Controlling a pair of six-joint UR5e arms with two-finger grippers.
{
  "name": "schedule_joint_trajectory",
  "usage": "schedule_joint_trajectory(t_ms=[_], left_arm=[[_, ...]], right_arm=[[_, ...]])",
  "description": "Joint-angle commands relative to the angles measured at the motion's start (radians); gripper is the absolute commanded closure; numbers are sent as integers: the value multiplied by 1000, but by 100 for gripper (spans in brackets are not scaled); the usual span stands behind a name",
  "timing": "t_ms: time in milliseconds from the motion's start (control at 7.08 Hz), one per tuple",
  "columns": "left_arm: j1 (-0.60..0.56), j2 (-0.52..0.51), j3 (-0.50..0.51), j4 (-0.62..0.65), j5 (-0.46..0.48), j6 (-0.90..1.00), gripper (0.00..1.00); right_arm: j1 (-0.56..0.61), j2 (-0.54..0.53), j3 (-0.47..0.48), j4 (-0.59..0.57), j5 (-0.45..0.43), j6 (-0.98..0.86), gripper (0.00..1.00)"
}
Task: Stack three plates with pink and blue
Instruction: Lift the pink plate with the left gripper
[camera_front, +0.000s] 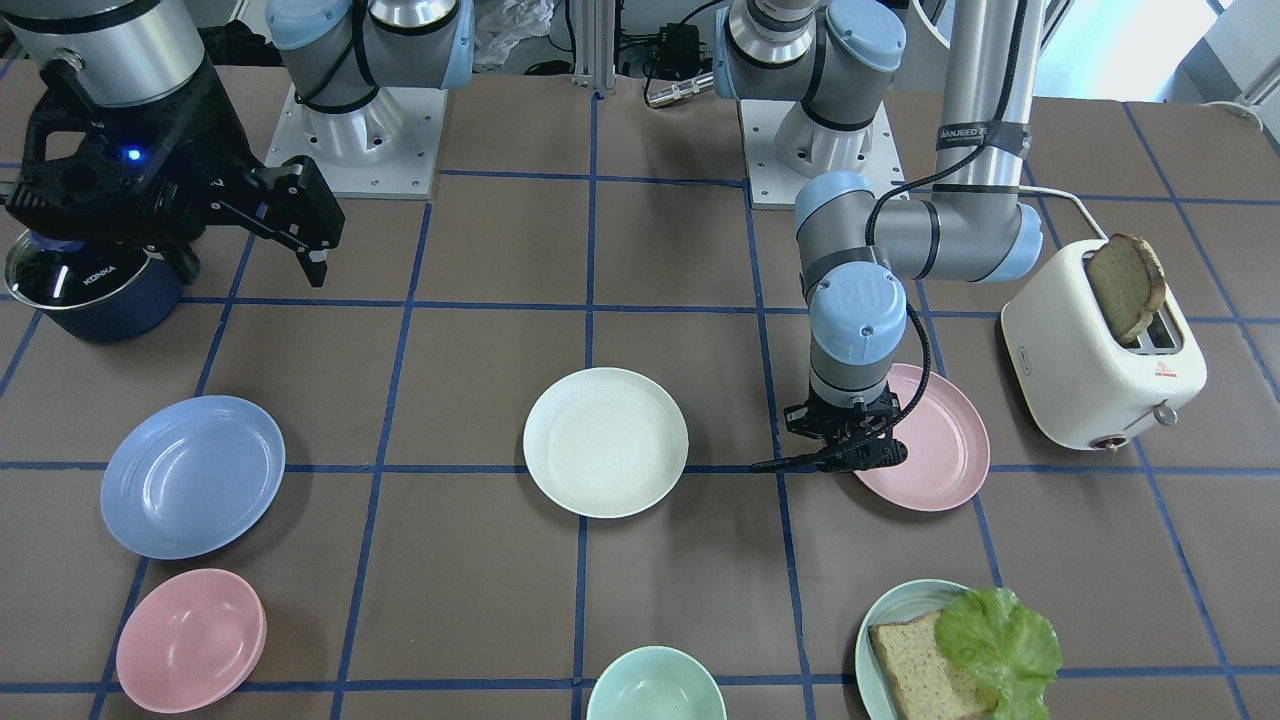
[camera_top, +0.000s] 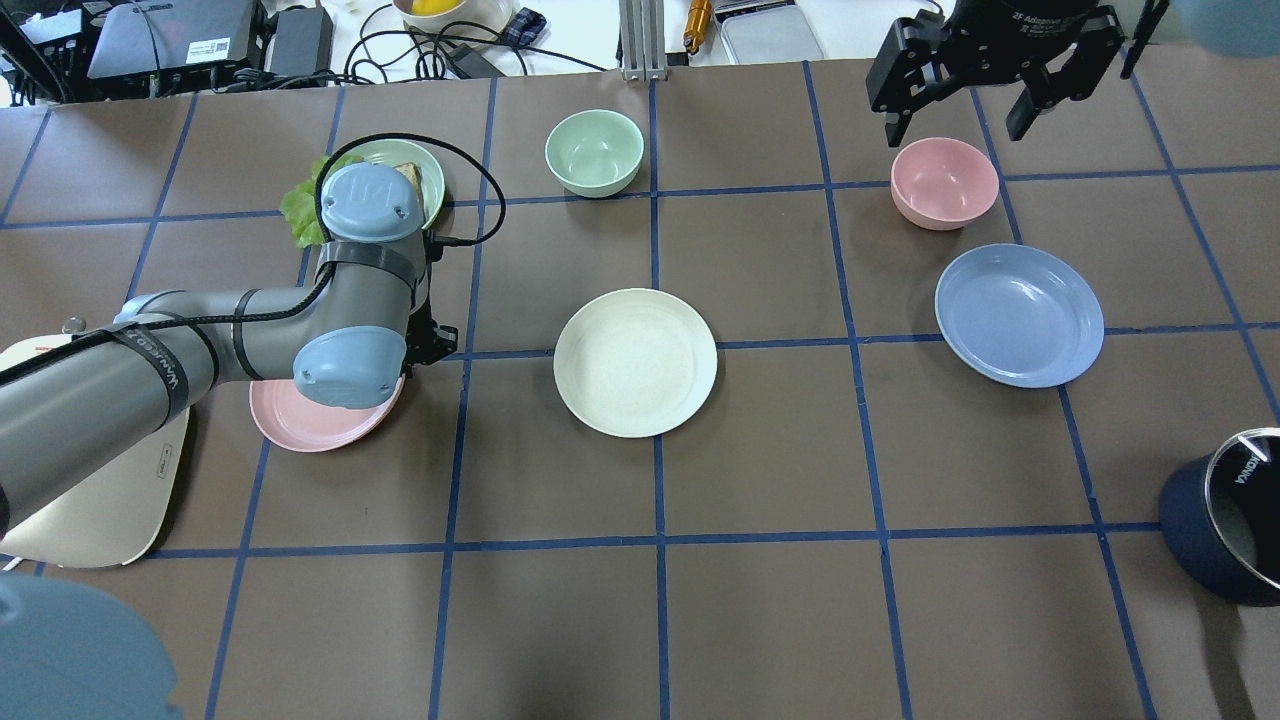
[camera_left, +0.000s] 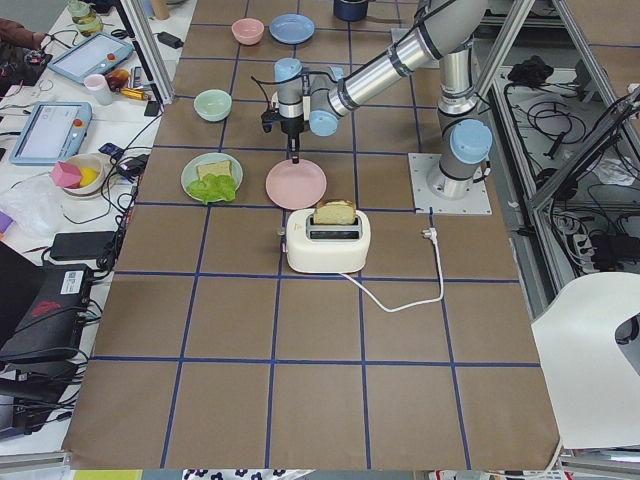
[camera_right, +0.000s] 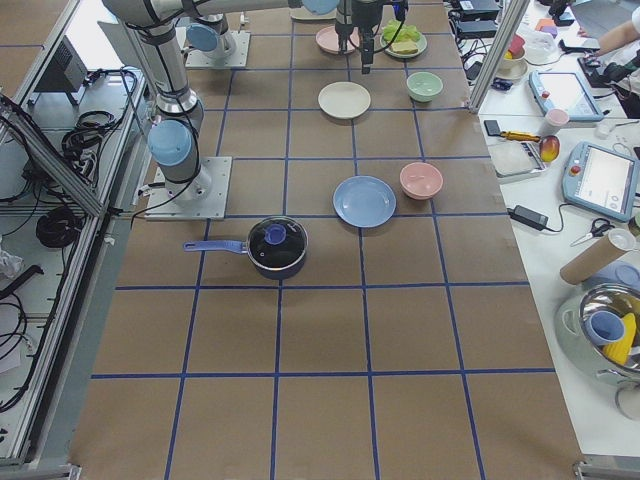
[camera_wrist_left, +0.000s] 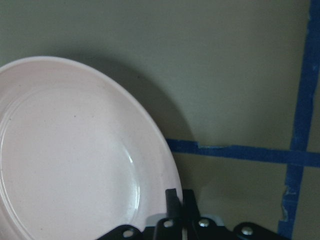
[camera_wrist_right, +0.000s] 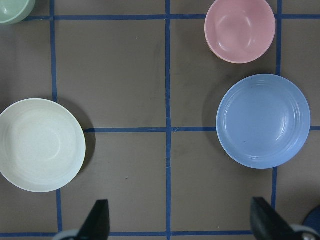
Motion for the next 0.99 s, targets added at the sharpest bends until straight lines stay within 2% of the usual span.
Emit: schedule_joint_trajectory(t_ms=[0,847], left_arm=[[-64,8,34,-2,27,-1,100],[-164,21,103,-28,30,-9,100]], right_arm=[[0,1,-3,1,1,3,0],[0,2,-2,1,1,0,0]])
